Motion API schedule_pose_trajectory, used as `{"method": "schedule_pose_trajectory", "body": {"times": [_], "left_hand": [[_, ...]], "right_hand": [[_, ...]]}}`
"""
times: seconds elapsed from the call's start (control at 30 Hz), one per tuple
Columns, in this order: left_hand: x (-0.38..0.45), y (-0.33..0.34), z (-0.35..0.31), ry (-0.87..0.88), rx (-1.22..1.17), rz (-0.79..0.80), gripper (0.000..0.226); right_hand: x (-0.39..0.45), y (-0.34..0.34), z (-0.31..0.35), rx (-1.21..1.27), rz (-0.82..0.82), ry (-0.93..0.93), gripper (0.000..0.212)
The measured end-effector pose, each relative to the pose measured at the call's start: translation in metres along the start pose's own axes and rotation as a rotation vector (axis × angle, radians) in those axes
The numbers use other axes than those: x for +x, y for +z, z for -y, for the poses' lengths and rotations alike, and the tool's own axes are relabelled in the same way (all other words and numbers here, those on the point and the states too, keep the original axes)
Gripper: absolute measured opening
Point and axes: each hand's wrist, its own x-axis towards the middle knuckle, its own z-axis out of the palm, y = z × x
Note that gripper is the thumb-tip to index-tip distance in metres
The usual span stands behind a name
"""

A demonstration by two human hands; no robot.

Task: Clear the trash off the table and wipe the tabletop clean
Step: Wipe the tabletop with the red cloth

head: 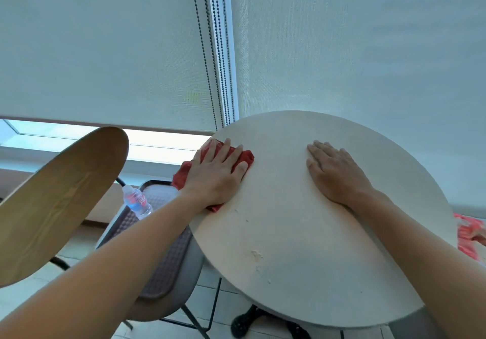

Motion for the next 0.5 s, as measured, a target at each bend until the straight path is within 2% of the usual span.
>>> {"method": "schedule_pose_trajectory", "body": {"times": [0.5], "left_hand": [[-0.063, 0.012, -0.050, -0.050, -0.014, -0.035, 0.061]], "right_hand": [[-0.001, 0.000, 0.004, -0.005, -0.015, 0.017, 0.054]]}}
